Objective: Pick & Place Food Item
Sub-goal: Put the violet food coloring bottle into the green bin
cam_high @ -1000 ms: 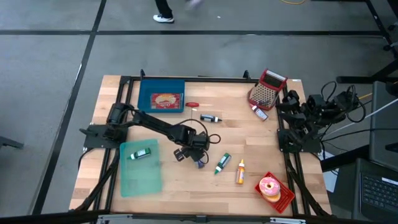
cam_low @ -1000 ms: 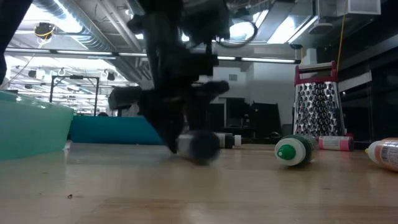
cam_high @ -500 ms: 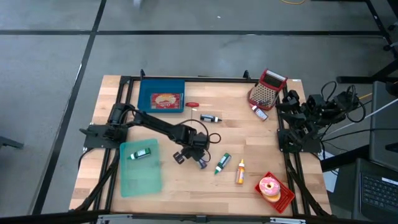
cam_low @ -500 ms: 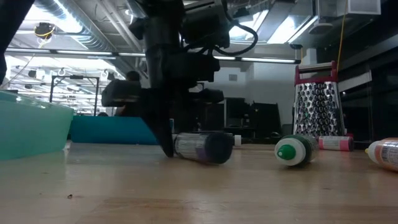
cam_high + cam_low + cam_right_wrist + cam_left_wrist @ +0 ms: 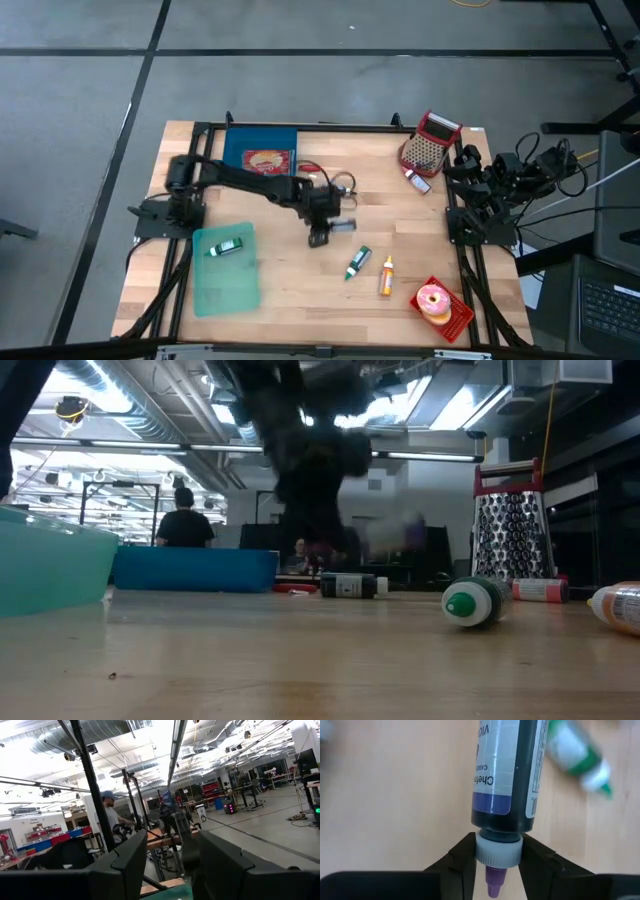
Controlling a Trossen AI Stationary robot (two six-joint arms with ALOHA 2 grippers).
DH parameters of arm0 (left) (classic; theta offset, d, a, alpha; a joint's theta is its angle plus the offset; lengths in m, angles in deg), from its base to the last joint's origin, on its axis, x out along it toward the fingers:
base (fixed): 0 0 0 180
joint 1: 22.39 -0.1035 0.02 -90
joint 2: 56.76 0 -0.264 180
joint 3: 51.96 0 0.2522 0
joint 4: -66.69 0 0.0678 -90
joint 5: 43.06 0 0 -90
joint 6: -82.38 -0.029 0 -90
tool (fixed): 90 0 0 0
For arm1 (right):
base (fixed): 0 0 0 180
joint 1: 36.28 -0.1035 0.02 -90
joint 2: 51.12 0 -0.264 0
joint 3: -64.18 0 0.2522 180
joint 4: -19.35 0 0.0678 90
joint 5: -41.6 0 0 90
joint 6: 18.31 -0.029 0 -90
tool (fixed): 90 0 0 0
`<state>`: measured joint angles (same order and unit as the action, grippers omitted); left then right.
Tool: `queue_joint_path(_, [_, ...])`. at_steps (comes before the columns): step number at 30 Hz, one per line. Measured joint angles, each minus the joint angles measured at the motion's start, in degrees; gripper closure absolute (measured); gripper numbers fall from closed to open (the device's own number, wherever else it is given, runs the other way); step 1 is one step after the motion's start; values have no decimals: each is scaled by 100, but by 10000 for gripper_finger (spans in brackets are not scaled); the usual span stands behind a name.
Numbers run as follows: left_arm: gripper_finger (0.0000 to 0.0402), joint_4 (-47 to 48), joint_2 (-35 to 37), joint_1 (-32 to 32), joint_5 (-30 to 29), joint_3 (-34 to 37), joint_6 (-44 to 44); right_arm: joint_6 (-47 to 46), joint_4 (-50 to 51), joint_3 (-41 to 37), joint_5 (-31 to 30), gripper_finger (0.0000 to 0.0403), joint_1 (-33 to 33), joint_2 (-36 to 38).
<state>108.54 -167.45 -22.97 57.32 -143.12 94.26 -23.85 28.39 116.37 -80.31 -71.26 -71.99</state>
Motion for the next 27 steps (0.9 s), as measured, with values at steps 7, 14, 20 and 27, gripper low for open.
queue_joint_path(7, [290,522,1217,-35,-425,2,794,2,78,0,142,222,2,0])
queue_joint_path(14, [290,1769,2645,430,-1362,111,1599,4,136,0,195,222,2,17])
queue_joint_path(20, [290,3439,3522,1414,-2161,113,2831,26,137,0,262,222,0,17])
queue_joint_path(27, [290,4872,3782,3040,-2441,117,4945,31,134,0,260,222,2,17])
